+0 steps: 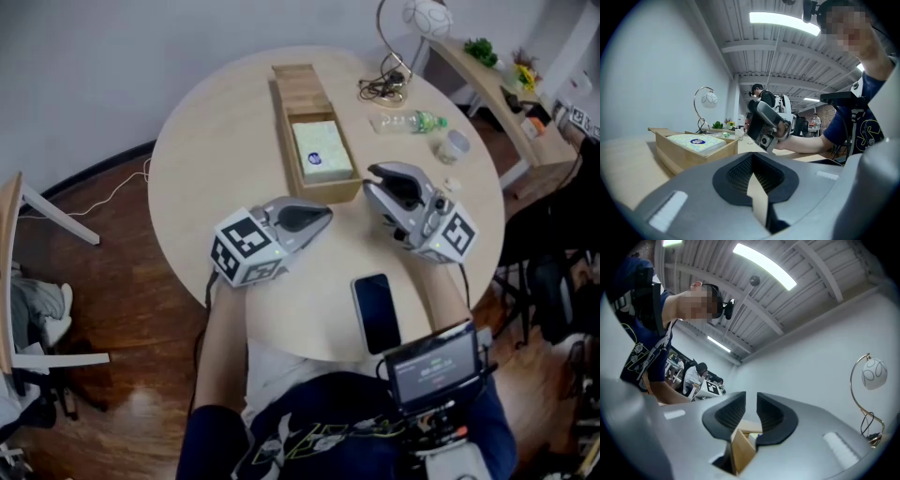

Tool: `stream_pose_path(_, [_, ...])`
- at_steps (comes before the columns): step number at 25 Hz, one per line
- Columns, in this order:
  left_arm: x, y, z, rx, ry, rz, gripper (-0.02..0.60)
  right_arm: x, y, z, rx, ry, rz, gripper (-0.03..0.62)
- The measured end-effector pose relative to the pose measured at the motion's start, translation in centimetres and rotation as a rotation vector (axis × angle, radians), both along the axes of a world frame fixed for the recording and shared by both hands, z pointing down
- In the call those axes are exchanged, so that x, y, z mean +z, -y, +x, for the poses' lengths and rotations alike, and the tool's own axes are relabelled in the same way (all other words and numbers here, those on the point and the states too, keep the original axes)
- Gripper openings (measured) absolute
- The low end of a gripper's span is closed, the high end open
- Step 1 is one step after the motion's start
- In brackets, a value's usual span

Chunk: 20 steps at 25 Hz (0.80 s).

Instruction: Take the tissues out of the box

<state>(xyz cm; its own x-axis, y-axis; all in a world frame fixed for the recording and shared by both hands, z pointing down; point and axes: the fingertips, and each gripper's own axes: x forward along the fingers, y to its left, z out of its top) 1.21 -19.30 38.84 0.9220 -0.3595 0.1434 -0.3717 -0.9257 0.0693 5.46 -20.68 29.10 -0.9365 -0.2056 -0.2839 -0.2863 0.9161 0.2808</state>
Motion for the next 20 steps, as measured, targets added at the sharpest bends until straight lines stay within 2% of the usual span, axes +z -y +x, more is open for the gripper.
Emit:
stream_pose_path(2, [0.1, 0.0, 0.0, -0.004, -0.001, -0.002, 0.005, -0.6, -0.1, 0.4, -0.004, 0.023, -0.015, 0.057])
stream_pose_path(3, [0.1, 0.0, 0.0, -0.004, -0.001, -0.002, 0.005, -1.0, 0.1, 0.5, -0.008, 0.044, -0.047, 0.073])
stream_pose_path(4, [0.1, 0.0, 0.0, -0.002, 0.001, -0.001, 0.005, -1.1, 0.6, 0.5, -0.009, 0.057, -0.088, 0.123])
stream_pose_path(6, [0.1, 0.0, 0.0, 0.0, 0.003, 0.0, 0.005, -0.7, 1.6, 0.5, -0.014, 0.055, -0.183, 0.294])
stream_pose_path(7, [0.1, 0.0, 0.0, 0.0, 0.003, 0.0, 0.005, -0.2, 2.1, 0.5, -0.018, 0.047, -0.227, 0.344])
stream_pose_path(9, [0.0, 0.0, 0.0, 0.001, 0.002, -0.001, 0.005, 0.9, 3.0, 1.0, -0.018, 0.041, -0.293, 0.355])
stream_pose_path(16, [0.0, -0.1, 0.0, 0.0, 0.001, -0.001, 0.005, 1.3, 4.3, 1.7, -0.04, 0.165, -0.448, 0.494])
stream_pose_path(20, [-0.2, -0.1, 0.0, -0.003, 0.002, 0.0, 0.005, 2.2, 4.5, 1.0, -0.031, 0.115, -0.476, 0.502])
